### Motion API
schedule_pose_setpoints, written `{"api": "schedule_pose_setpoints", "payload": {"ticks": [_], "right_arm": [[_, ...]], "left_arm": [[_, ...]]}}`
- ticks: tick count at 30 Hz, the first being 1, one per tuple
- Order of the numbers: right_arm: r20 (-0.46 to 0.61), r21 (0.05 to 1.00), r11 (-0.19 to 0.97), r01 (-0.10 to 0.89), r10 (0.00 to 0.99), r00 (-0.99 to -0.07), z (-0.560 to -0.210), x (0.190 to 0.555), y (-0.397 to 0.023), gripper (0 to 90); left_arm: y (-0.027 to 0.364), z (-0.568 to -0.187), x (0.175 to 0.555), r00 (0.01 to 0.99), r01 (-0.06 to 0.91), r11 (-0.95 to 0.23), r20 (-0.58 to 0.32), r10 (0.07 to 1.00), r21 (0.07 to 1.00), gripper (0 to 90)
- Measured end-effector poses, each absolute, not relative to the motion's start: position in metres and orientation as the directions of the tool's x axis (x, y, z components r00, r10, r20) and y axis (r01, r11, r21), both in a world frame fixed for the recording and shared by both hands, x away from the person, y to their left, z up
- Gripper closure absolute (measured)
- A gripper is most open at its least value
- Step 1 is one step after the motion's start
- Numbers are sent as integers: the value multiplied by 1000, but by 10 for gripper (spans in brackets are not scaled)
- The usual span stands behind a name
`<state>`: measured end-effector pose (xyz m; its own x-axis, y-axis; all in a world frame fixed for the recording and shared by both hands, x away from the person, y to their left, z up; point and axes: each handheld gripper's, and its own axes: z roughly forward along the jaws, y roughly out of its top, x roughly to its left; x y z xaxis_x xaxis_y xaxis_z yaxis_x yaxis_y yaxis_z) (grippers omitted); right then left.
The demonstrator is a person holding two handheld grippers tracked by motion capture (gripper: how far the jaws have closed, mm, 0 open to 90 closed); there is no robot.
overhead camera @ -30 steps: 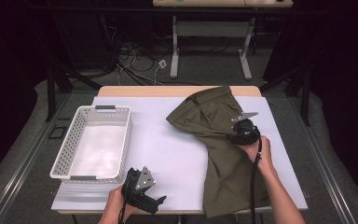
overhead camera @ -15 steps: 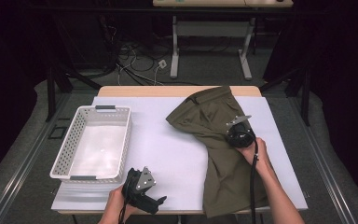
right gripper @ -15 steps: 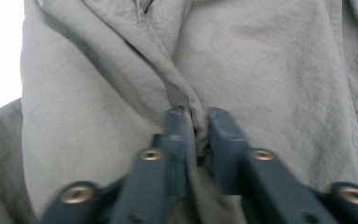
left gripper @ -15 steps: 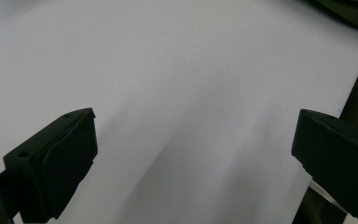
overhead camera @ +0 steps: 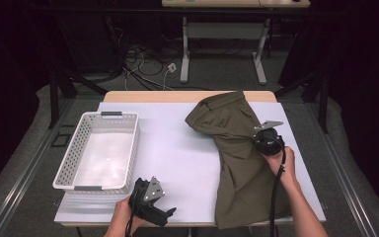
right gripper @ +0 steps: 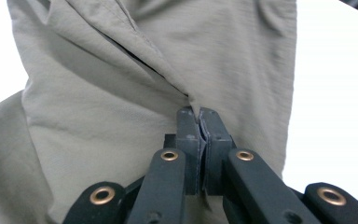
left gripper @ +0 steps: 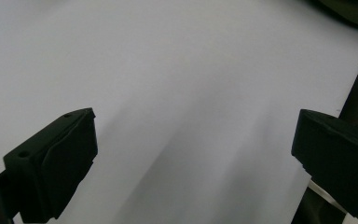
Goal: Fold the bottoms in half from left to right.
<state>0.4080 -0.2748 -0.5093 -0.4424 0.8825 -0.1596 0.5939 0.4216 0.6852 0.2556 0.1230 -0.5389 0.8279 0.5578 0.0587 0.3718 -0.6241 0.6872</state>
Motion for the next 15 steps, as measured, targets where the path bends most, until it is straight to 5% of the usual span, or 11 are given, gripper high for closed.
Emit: {"api": "schedule_pose_setpoints", "payload": {"ticks": [15], "right_arm": [[-153, 668, 343, 660, 932, -329, -512, 405, -313, 883]], "left_arm": [[125, -538, 256, 825, 373, -622, 60, 561, 689, 0]]}}
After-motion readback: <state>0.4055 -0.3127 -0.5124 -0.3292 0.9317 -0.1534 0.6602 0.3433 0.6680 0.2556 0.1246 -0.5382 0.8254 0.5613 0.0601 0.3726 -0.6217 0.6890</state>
